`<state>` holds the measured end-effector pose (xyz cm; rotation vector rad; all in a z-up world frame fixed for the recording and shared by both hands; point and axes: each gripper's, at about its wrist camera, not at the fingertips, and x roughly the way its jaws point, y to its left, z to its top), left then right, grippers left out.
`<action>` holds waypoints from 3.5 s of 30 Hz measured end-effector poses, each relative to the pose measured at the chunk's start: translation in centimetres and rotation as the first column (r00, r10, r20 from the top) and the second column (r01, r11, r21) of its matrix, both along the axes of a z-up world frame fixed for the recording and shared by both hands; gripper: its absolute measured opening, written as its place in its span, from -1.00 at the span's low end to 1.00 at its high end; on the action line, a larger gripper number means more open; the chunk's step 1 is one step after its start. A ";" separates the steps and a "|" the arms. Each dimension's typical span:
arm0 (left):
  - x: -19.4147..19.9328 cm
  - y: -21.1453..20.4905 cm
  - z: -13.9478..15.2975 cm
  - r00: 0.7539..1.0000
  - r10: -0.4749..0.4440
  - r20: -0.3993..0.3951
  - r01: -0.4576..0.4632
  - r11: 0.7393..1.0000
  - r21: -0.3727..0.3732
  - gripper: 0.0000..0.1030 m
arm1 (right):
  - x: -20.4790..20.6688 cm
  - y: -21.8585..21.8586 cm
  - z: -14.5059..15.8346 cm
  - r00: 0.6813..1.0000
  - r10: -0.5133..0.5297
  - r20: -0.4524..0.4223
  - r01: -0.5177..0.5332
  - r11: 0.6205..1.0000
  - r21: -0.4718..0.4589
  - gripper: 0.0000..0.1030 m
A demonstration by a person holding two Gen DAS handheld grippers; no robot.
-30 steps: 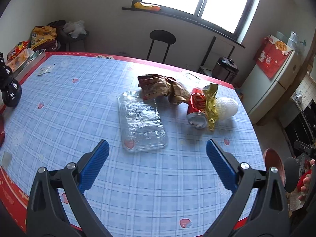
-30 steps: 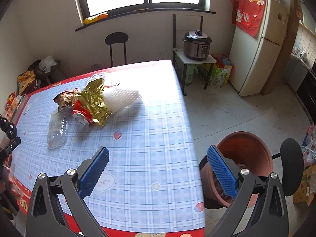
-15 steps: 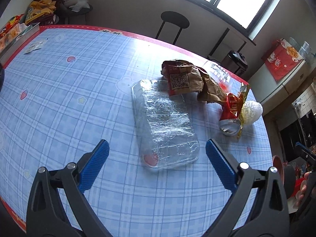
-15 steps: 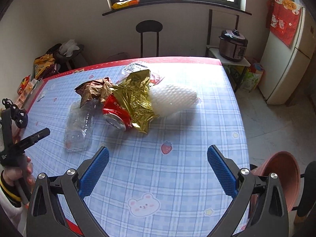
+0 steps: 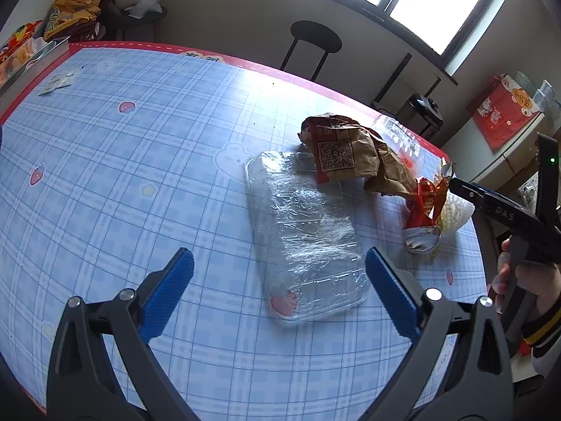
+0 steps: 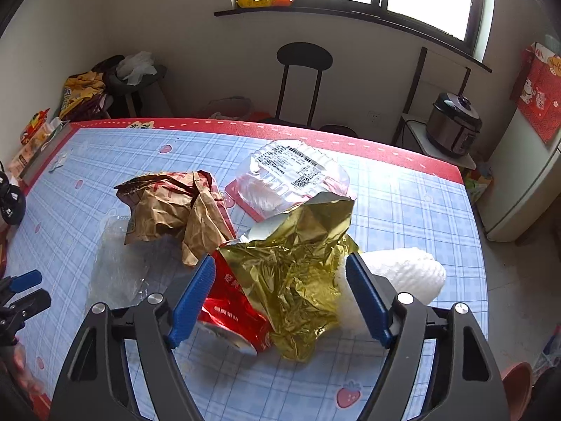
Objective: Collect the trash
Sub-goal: 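Close the right tool on the gold foil wrapper and lift it, then grasp the brown paper bag with the left tool while the right tool holds the foil, then carry both items to the bucket and open the right tool over it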
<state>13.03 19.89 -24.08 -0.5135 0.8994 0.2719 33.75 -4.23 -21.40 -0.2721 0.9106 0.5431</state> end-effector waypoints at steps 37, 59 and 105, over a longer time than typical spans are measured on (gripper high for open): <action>3.8 -2.3 -0.2 0.993 -0.118 -0.017 0.119 0.993 0.028 0.88 | -8.9 -11.2 2.5 0.980 -0.143 -0.140 0.175 0.951 0.253 -0.87; 19.6 2.7 -3.9 0.995 0.098 -0.022 -0.100 0.952 -0.289 0.88 | -8.4 -17.3 1.6 0.954 -0.260 -0.151 0.288 0.933 0.214 -0.87; -5.8 -13.6 9.8 0.989 -0.060 0.137 0.040 0.989 0.145 0.41 | -15.1 -21.9 5.7 0.970 -0.211 -0.124 0.244 0.877 0.414 -0.86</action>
